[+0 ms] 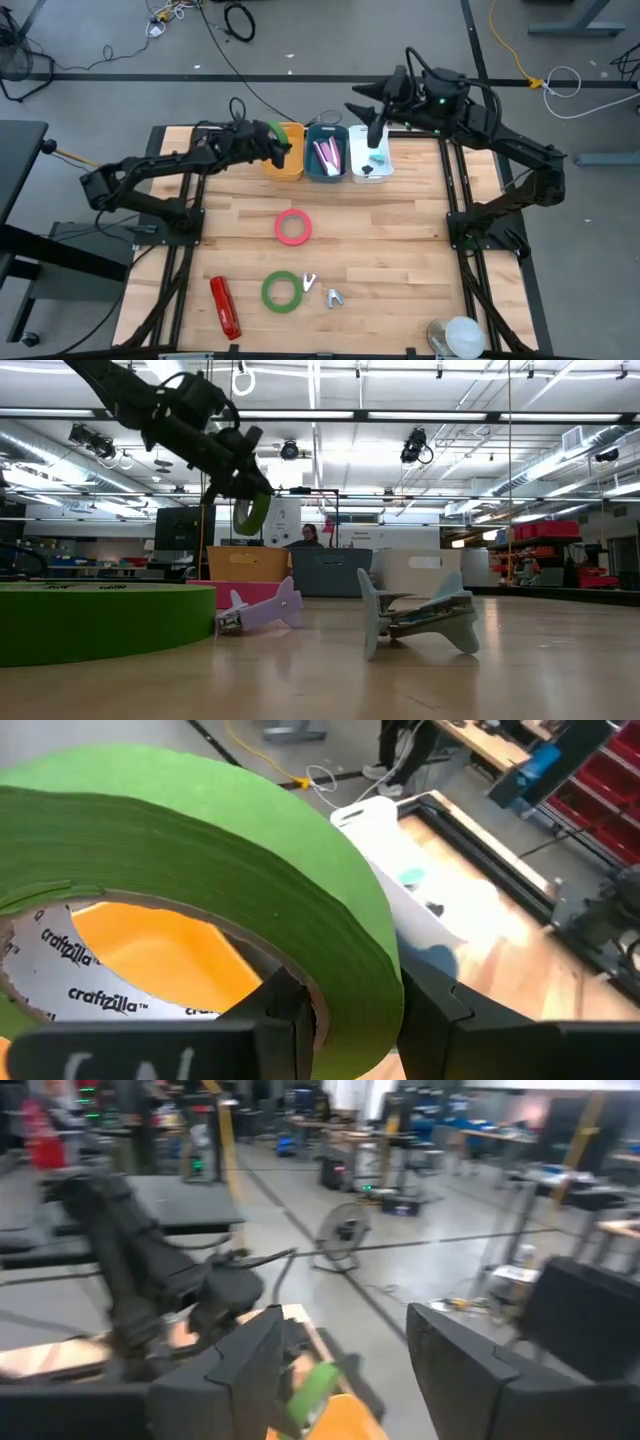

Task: Pick and place Stapler, Stapler remover, tape
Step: Put the right green tape into the yellow bin

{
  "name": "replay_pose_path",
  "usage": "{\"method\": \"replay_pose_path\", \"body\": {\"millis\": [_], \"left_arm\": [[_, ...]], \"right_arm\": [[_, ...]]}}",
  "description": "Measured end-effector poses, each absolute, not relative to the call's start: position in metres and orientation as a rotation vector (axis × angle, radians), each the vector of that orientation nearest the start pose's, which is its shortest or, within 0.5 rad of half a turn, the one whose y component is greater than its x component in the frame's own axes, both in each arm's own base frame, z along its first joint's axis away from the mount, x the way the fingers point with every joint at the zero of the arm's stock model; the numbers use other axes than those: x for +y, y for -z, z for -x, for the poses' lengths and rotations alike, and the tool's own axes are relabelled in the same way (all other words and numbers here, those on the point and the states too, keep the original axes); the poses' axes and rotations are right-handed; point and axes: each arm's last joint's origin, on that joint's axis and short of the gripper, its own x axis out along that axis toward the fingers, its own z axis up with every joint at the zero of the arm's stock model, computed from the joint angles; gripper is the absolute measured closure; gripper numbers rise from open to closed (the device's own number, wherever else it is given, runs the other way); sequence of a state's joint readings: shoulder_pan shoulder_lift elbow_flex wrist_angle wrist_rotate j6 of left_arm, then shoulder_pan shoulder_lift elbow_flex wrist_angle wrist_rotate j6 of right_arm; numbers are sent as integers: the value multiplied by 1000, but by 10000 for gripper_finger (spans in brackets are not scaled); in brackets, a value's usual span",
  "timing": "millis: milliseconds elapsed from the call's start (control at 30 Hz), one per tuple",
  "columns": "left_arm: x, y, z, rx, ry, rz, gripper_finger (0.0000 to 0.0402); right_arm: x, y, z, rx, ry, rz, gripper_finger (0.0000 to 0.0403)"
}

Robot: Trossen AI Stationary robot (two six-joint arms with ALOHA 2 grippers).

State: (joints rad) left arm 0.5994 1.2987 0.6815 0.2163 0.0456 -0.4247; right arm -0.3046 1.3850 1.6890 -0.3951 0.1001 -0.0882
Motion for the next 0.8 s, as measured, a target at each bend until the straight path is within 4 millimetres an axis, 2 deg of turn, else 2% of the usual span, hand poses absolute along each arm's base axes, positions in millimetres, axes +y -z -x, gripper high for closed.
{"method": "replay_pose_path", "body": {"millis": [200,367,800], "left_arm": [[167,-212,-225,318,-613,551,297],[173,-204,-225,360,-614,521,296],[175,-201,-224,380,-611,473,296]], "right_arm": [[-91,-486,-267,107,530,91,216],[-92,-489,-267,76,557,88,242],[-93,-492,-268,34,562,85,300]]}}
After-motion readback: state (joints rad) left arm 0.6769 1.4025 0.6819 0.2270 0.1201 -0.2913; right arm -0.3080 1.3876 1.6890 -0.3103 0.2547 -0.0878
